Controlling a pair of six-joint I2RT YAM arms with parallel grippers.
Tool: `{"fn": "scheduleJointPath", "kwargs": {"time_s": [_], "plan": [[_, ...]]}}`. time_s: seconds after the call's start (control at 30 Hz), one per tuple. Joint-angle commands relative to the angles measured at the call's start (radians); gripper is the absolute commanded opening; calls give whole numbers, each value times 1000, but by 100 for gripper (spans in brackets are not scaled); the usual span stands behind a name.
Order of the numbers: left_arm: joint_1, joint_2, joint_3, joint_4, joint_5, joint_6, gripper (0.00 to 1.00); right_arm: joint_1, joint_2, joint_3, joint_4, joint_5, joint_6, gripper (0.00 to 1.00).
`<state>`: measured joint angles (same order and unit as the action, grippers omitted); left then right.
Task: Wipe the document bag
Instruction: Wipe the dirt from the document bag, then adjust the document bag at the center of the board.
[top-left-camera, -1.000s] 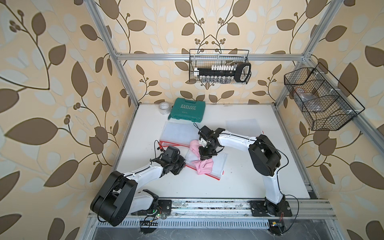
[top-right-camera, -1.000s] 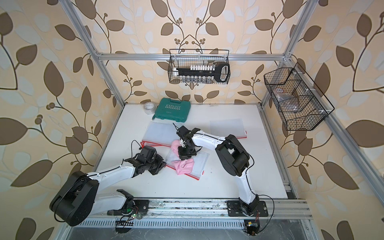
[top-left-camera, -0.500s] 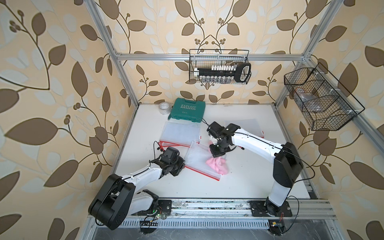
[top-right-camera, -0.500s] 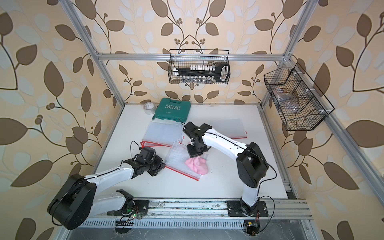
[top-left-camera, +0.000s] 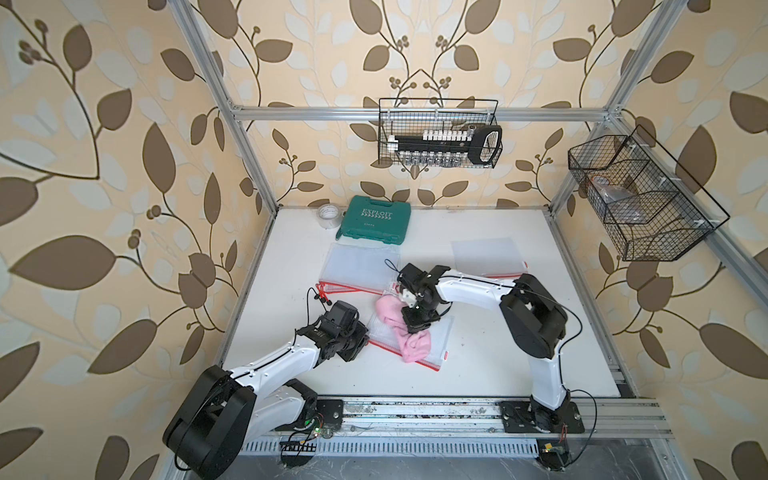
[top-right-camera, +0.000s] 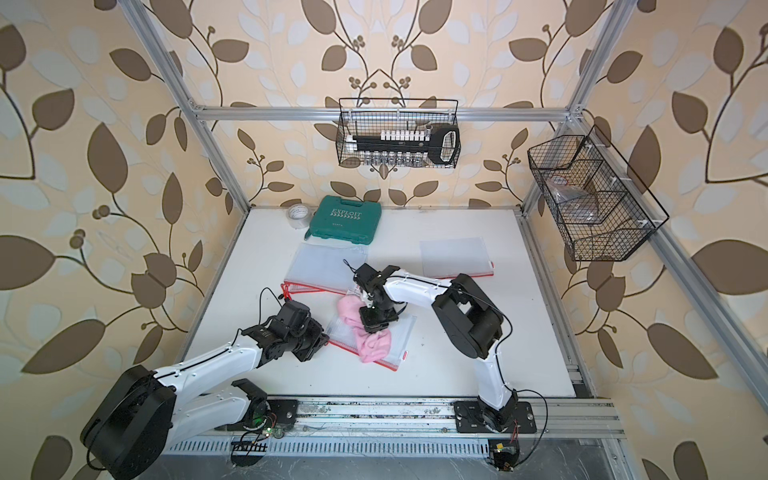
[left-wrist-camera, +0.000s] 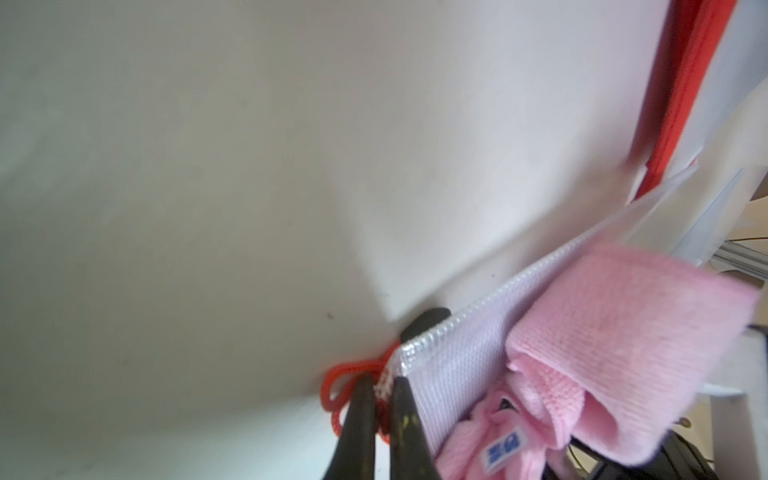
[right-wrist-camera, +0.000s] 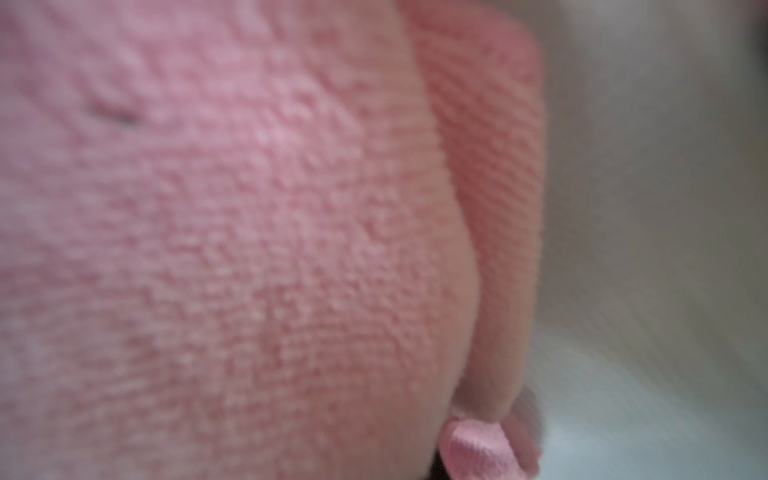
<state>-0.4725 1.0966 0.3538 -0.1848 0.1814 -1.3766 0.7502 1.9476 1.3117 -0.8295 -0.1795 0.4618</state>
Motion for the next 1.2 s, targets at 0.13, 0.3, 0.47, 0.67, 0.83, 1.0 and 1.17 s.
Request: {"fn": "scheduleJointPath", "kwargs": {"time_s": [0.13,0.3,0.47,0.67,0.83,1.0,1.17], "plan": [[-7,-3,26,-68,-55,7,0,-32,-286,-64,-249,321,-39,0],[-13,25,50,-62,-54,27,0,31,-187,130,-131,32,-55,0],[-21,28,52,-54,-60,27,0,97,33,296,-37,-178,-23,0],[-21,6,40,-49,-62,27,0,65,140,173,129,-266,117,0],[-21,-15,52,-62,-65,52,0,-10,18,-37,-20,38,56,0],[-19,-108,158,-220,-123,146,0,-76,-203,-196,-149,250,17,0],[-12,-222,371,-448,-221,304,0,-152,-395,-207,-235,301,-17,0]]}}
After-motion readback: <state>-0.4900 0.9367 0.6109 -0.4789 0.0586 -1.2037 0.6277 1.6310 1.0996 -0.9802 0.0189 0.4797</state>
